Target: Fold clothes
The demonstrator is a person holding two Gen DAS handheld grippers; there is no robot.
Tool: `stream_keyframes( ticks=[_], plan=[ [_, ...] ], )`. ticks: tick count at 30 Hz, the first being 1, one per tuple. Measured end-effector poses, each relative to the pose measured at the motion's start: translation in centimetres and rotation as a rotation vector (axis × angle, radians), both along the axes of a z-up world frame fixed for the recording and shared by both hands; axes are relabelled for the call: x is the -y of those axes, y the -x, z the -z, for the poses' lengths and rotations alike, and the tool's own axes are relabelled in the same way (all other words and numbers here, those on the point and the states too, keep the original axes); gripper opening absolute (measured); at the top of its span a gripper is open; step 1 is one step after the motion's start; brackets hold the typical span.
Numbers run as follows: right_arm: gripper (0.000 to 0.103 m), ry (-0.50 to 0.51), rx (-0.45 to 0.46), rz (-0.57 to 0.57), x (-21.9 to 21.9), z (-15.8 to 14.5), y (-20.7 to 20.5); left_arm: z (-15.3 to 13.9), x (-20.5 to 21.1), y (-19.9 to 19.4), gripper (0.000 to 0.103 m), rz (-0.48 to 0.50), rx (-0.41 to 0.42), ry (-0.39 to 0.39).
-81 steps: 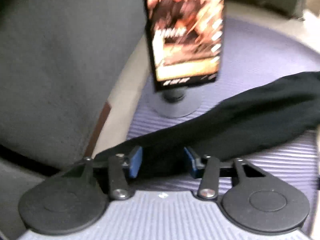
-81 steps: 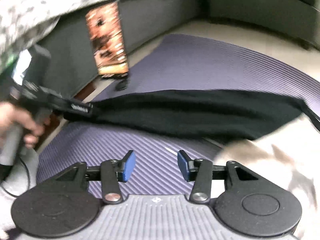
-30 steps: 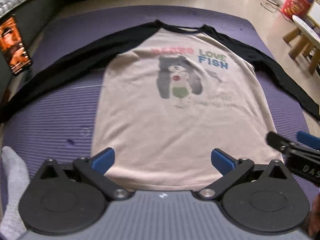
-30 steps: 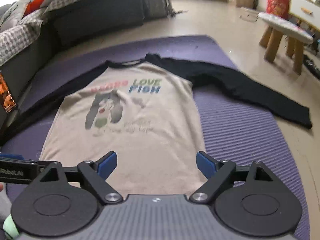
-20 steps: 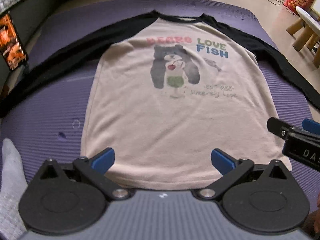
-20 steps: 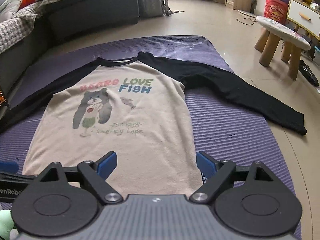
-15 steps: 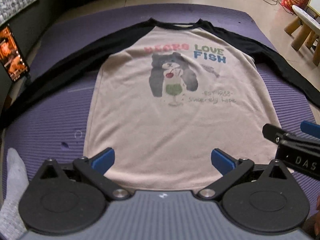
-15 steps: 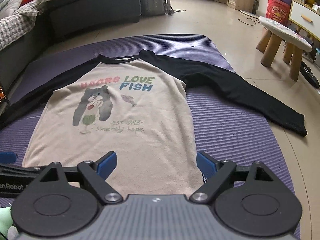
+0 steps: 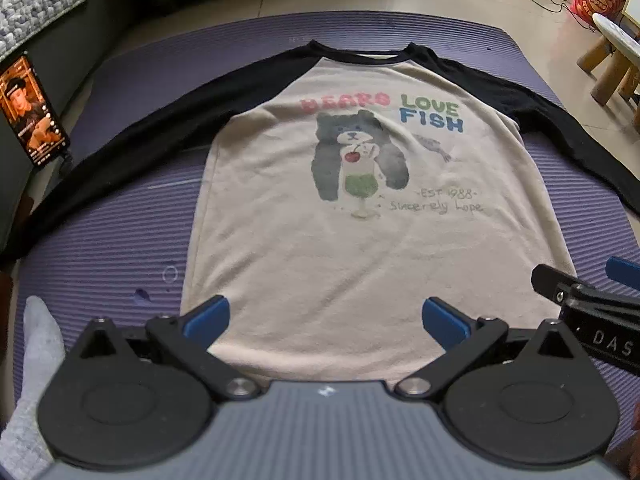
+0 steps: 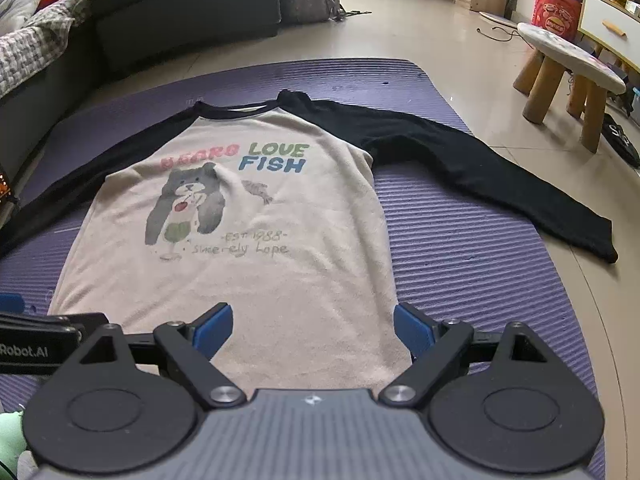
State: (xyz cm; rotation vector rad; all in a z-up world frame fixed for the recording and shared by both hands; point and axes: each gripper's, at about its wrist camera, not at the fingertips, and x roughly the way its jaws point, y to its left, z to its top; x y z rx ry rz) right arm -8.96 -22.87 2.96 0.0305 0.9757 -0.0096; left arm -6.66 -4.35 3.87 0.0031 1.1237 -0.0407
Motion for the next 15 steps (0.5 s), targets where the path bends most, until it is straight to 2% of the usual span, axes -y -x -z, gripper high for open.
stream_keyframes(
  ticks=[15],
  plan=[
    [0.089,0.002,-0.008,-0.005,-0.03,0.21,-0.08,0.32,-0.20,-0.13,0.103,-0.013,-0.026,0.008]
  ],
)
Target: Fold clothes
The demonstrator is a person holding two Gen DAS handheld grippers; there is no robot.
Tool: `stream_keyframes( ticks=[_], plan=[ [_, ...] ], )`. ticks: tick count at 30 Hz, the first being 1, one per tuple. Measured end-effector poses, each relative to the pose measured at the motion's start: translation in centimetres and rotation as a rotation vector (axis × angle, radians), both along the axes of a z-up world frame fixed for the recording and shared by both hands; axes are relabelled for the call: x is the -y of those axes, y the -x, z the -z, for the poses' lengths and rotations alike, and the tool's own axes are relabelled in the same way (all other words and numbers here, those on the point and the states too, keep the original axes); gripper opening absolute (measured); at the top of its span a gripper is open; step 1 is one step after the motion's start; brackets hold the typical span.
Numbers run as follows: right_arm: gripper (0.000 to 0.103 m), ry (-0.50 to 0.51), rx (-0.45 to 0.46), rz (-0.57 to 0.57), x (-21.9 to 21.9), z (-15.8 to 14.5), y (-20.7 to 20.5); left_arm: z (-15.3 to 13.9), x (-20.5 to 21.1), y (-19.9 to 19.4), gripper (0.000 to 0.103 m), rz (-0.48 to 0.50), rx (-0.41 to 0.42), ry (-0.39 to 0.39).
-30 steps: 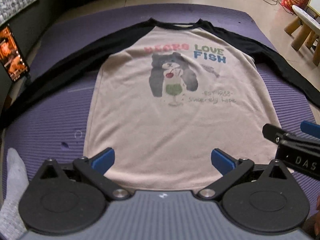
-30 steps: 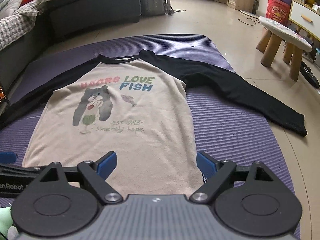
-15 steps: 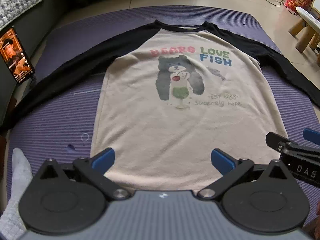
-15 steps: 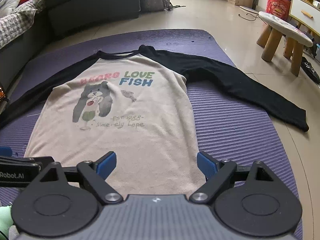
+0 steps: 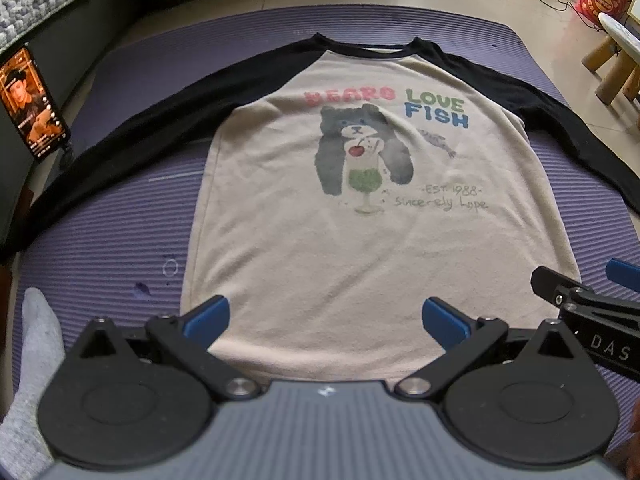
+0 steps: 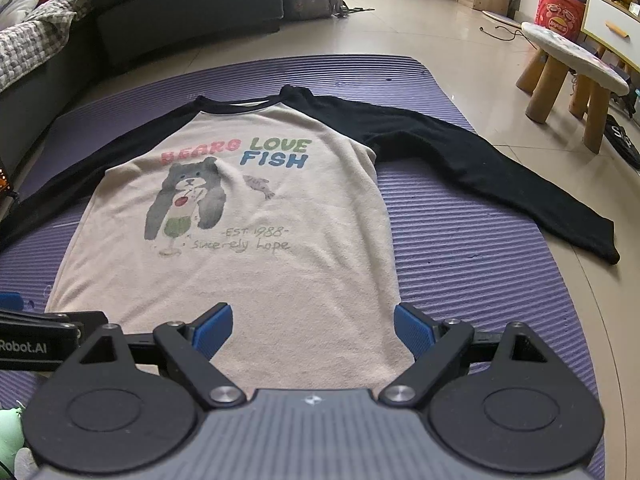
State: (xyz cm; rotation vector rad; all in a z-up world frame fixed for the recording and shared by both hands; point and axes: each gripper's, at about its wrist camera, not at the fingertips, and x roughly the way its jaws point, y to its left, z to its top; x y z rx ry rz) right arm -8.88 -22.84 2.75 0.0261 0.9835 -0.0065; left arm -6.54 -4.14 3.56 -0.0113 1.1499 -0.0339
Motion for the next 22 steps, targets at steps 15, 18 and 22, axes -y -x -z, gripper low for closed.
stream_keyframes(
  ticks=[15,18,22],
  plan=[
    [0.089,0.004,-0.004,-0.001,-0.27,0.17,0.00,-0.24,0.18,0.19,0.103,0.013,0.025,-0.021],
    [0.089,0.004,-0.005,-0.003,-0.24,0.17,-0.03,-0.22,0.11,0.11,0.103,0.013,0.016,-0.015],
    [0.089,0.004,-0.005,-0.004,-0.24,0.18,-0.04,-0.12,0.03,0.00,0.103,0.011,0.006,-0.009]
  ],
)
